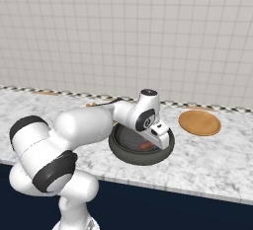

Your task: Place one bun and one sausage from the bowl on each plate.

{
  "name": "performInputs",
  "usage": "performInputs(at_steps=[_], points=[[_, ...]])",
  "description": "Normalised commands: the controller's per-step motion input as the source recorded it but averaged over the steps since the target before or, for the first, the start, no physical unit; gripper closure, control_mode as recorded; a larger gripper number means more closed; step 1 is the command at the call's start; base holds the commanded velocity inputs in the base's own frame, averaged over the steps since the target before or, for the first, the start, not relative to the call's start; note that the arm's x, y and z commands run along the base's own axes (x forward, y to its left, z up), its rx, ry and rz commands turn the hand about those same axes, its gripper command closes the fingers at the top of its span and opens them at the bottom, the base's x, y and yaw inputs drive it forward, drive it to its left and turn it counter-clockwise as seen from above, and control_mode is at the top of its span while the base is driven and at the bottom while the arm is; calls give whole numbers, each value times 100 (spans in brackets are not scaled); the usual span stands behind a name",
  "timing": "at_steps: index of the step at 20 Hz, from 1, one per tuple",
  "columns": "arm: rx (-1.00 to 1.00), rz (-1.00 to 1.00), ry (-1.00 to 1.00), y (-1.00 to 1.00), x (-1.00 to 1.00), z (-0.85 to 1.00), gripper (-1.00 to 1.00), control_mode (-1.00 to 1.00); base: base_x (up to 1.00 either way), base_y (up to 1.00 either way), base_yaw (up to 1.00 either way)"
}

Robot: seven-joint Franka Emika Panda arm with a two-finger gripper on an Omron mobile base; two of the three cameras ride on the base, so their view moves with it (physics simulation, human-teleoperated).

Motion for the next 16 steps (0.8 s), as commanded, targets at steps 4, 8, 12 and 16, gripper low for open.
performInputs(at_steps=[4,8,12,16], points=[[0,-2,-12,1,-22,6,100,-100,0,0,0],[6,-18,-46,-19,-72,95,100,-100,0,0,0],[4,-35,-55,-13,-21,100,100,-100,0,0,0],[0,-57,-32,-10,28,67,100,-100,0,0,0]])
